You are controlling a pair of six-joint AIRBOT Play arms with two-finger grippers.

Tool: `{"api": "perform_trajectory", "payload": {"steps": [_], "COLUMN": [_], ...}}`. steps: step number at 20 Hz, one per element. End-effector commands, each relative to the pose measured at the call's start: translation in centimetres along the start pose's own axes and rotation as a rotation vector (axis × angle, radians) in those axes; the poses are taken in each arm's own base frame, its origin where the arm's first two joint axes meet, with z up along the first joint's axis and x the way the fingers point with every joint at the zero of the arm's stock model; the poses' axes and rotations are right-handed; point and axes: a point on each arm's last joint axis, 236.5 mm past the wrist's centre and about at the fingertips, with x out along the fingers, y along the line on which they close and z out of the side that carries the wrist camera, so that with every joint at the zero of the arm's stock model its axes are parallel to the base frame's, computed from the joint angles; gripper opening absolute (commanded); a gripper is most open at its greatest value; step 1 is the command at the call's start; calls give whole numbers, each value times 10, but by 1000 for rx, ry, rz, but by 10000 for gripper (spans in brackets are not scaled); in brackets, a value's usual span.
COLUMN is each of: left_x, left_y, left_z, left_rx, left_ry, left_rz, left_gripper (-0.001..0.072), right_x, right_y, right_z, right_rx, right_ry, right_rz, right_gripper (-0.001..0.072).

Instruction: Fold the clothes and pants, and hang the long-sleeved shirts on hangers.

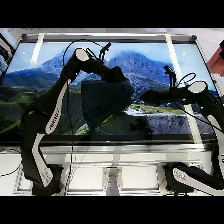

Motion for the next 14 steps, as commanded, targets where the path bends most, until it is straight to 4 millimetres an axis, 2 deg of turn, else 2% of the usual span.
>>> {"api": "perform_trajectory", "payload": {"steps": [1,2,4,6,8,10,12,14], "left_x": [-14,-17,-29,-50,-68,-78,-85,-92], "left_y": [59,72,100,130,142,147,149,149], "left_z": [-9,-15,-31,-54,-75,-82,-81,-82], "left_rx": [-32,-22,-35,-87,-103,-100,-107,-103], "left_ry": [39,67,135,224,319,353,339,335], "left_rz": [219,278,406,552,618,634,637,638], "left_gripper": [314,208,130,58,23,23,23,22], "right_x": [1,7,26,52,81,106,125,145], "right_y": [-9,-6,6,19,30,32,20,6], "right_z": [38,50,73,100,123,139,149,138], "right_rx": [1,-18,-60,-77,-109,-80,-54,-14], "right_ry": [-151,-182,-183,-166,-129,-94,-68,0], "right_rz": [-50,-61,-46,-20,4,11,-12,-15], "right_gripper": [492,469,452,412,30,22,22,22]}}
